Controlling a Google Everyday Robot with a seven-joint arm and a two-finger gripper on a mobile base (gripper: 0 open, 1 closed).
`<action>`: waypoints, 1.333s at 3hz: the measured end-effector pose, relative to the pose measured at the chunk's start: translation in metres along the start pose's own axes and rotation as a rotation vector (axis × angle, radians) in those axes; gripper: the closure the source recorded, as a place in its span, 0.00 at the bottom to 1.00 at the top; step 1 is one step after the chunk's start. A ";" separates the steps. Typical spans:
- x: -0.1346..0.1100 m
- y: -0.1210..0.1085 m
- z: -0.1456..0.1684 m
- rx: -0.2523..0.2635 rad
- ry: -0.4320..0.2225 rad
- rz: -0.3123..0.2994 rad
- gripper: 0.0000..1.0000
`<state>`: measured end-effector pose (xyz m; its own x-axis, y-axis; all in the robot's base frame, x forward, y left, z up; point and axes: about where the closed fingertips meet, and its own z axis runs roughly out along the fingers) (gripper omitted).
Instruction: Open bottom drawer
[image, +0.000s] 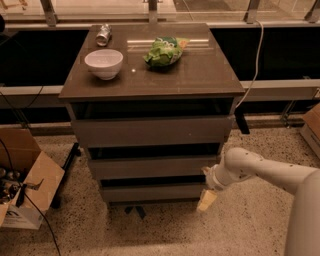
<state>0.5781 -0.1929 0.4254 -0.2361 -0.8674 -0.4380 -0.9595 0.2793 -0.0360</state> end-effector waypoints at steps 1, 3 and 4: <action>0.004 -0.002 0.009 -0.006 0.003 0.005 0.00; 0.020 -0.006 0.060 -0.036 0.023 0.049 0.00; 0.031 -0.017 0.101 -0.063 -0.020 0.096 0.00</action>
Offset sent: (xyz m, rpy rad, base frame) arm -0.0046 0.0038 -0.0364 -0.0835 0.0738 -0.0084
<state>0.6027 -0.1833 0.3220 -0.3252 -0.8291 -0.4548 -0.9405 0.3339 0.0637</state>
